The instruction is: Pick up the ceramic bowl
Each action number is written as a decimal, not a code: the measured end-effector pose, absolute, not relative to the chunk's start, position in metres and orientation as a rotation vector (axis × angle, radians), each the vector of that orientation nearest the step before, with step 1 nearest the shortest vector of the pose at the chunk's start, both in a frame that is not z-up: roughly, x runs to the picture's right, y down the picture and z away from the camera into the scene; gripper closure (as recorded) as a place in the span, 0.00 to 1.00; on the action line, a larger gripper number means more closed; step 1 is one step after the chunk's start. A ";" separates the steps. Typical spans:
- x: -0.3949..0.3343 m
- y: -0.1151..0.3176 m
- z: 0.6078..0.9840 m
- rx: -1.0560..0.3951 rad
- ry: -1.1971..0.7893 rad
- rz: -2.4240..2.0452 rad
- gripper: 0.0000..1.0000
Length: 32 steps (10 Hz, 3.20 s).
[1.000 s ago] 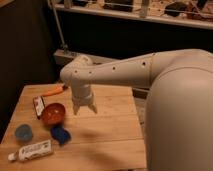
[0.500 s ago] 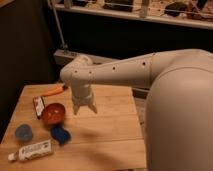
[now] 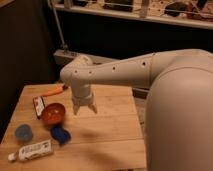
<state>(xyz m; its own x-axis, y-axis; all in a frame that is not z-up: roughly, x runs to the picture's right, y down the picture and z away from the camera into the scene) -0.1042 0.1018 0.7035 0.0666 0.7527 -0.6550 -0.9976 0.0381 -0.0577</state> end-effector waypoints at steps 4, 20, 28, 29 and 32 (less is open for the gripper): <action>-0.105 0.101 0.703 -0.590 0.521 1.440 0.35; -0.227 0.041 0.751 -0.594 0.312 1.291 0.35; -0.235 0.075 0.818 -0.669 0.454 1.223 0.35; -0.235 0.078 0.822 -0.677 0.468 1.214 0.35; -0.232 0.086 0.836 -0.698 0.523 1.187 0.35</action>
